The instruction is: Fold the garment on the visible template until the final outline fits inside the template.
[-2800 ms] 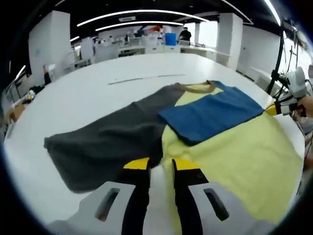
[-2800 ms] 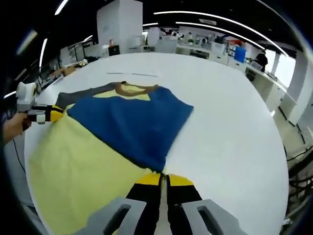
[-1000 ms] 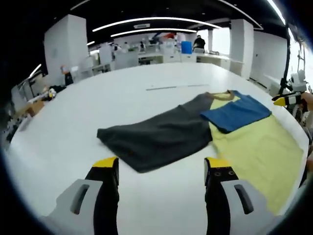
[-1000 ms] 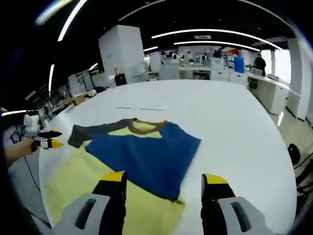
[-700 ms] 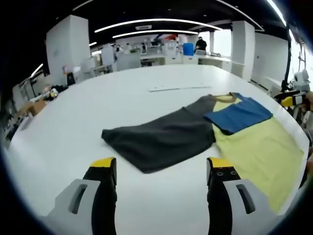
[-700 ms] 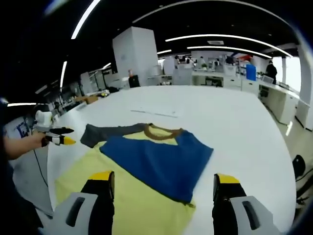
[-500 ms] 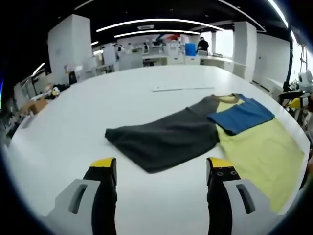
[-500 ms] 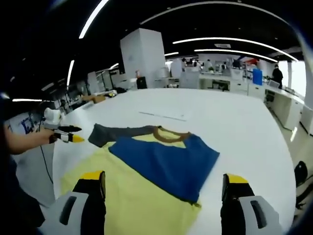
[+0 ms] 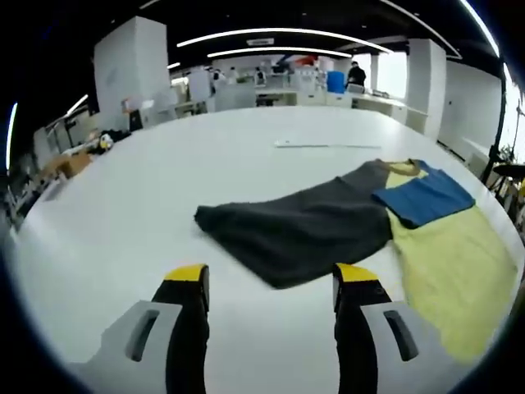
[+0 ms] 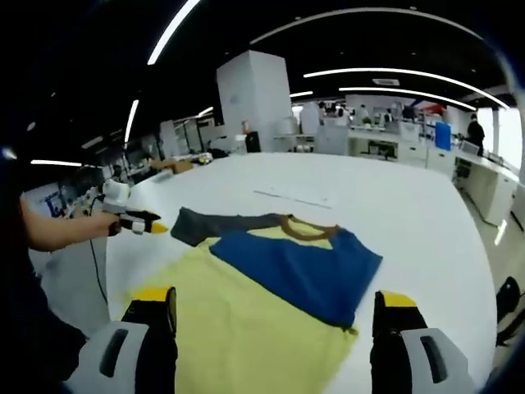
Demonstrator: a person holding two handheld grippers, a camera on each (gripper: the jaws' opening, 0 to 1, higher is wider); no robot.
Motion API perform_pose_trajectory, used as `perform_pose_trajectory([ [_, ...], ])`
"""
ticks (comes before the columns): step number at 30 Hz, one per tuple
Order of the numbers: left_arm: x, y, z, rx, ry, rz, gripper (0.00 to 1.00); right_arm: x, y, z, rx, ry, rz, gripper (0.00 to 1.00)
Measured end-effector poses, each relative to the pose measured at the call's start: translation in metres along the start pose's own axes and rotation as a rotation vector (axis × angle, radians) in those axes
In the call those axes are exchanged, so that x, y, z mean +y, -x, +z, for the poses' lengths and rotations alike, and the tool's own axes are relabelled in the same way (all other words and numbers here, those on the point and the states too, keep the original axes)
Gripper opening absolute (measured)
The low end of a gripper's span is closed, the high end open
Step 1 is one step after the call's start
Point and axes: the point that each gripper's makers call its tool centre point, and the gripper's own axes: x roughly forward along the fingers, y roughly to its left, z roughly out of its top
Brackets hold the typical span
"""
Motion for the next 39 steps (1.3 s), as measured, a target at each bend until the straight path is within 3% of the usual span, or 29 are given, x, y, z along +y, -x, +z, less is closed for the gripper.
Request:
perform_pose_trajectory([
  [10, 0.002, -0.013, -0.011, 0.048, -0.006, 0.027, 0.41, 0.014, 0.009, -0.011, 0.013, 0.014, 0.009, 0.99],
  [15, 0.000, -0.017, -0.015, 0.052, 0.013, 0.026, 0.25, 0.016, 0.014, -0.016, 0.019, 0.002, 0.000, 0.99],
  [18, -0.001, -0.020, -0.014, 0.036, 0.035, 0.023, 0.24, 0.014, 0.016, -0.019, 0.026, -0.009, -0.011, 0.99],
  [26, -0.001, -0.025, -0.022, 0.077, 0.058, 0.048, 0.17, 0.014, 0.018, -0.025, 0.036, -0.010, -0.022, 0.99],
  [31, -0.002, -0.028, -0.022, 0.068, 0.184, 0.063, 0.09, 0.013, 0.017, -0.032, 0.053, -0.014, -0.025, 0.99],
  [39, 0.003, -0.029, -0.022, 0.074, 0.199, 0.077, 0.02, 0.012, 0.018, -0.035, 0.062, -0.014, -0.037, 0.98],
])
